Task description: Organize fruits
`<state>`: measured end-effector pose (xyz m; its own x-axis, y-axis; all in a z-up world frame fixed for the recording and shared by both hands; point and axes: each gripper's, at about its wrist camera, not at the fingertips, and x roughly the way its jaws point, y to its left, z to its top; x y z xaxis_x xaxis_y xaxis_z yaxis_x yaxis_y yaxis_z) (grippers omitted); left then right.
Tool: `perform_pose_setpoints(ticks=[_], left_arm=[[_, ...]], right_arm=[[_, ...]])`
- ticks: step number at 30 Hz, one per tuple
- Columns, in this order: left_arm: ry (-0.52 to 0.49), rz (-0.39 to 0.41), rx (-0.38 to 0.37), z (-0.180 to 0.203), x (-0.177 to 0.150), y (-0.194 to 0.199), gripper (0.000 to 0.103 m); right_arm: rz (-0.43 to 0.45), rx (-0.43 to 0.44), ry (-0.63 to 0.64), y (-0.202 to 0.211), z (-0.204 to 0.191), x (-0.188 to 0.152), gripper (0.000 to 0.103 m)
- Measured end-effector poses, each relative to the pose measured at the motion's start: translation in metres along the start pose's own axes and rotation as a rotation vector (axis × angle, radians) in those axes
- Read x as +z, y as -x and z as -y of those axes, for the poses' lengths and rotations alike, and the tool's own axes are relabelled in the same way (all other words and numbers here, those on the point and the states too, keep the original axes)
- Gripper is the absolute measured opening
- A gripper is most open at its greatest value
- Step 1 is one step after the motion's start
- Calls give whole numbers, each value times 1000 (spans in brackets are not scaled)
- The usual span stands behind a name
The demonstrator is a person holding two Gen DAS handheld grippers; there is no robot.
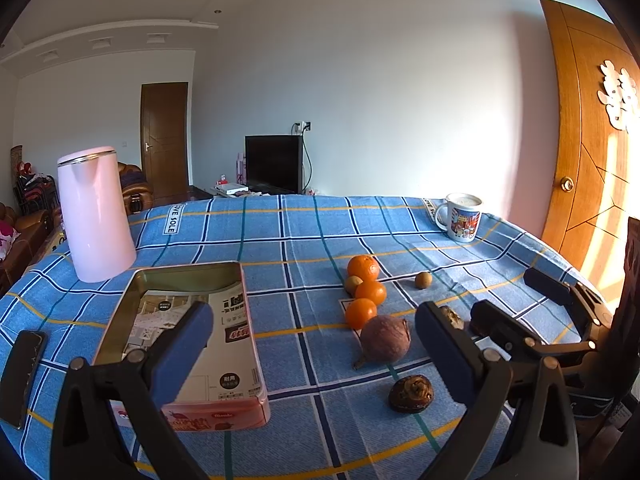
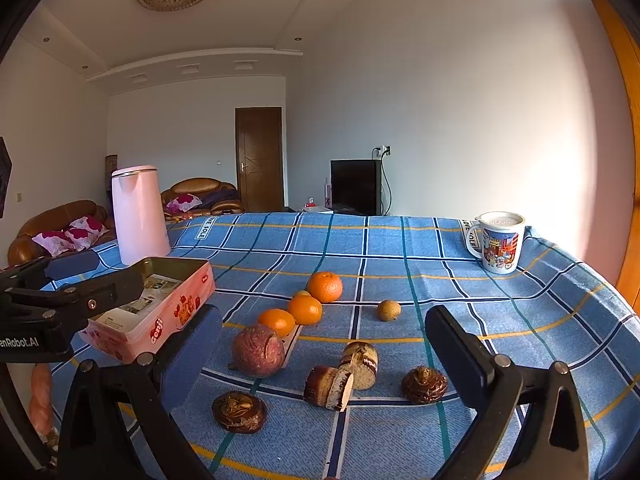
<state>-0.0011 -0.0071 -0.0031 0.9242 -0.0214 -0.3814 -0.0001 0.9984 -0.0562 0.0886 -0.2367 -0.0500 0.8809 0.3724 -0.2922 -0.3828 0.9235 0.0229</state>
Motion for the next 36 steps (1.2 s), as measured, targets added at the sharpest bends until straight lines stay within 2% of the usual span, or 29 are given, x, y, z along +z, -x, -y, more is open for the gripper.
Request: perform_pose_setpoints(ticks=[36], left_arm=[[8, -9, -5, 0, -1, -4, 103]], right_arm=[[-9, 5, -1, -2, -4, -5, 102]])
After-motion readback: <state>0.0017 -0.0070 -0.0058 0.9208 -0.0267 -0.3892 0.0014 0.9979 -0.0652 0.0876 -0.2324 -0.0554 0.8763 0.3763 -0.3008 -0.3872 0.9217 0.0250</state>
